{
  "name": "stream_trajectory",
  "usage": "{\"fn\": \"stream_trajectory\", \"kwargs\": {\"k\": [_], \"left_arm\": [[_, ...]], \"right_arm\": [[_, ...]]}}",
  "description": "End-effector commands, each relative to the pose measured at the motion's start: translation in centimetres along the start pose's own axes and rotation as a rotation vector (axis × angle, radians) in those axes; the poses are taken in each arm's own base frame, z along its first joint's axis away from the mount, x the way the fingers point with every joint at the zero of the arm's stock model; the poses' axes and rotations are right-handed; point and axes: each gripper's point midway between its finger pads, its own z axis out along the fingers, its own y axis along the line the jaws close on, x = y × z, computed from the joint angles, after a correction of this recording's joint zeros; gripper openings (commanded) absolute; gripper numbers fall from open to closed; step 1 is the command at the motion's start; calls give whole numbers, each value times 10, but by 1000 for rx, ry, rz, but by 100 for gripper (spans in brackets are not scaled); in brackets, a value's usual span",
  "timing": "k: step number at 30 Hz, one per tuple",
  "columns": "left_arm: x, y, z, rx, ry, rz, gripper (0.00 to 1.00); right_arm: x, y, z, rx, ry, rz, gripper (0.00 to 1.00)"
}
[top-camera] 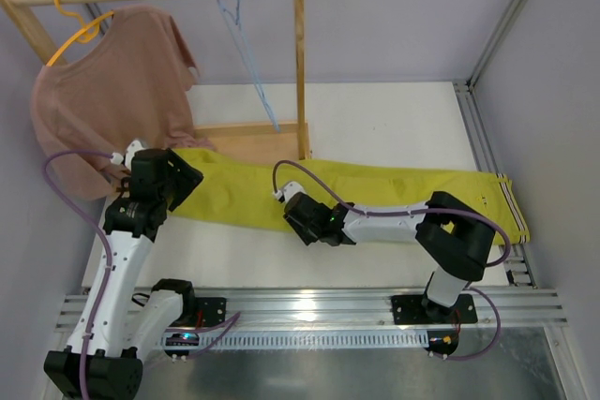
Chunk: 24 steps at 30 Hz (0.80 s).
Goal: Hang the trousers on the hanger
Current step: Fold the trousers
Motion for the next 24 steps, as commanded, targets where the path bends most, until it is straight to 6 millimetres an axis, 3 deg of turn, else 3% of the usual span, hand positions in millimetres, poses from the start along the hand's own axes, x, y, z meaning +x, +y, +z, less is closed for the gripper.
{"fn": "stream_trajectory", "kwargs": {"k": [1, 6, 7, 9, 16, 24], "left_arm": [[-7, -3, -3, 13, -28, 0, 65], [-16, -11, -14, 44, -50, 5, 65], [-18, -11, -15, 45, -56, 5, 65], [-22, -11, -21, 47, -76, 4, 65], [-32, 5, -22, -27, -141, 21, 65], [-40, 16, -16, -118, -161, 50, 65]], "right_arm": [[39, 11, 5, -54, 88, 56, 38], [45, 14, 6, -65, 111, 81, 24], [44, 13, 6, -62, 112, 82, 13], [41, 15, 4, -63, 115, 86, 4], [52, 33, -15, -142, 133, 104, 4], [88, 38, -46, -137, 177, 127, 4]]}}
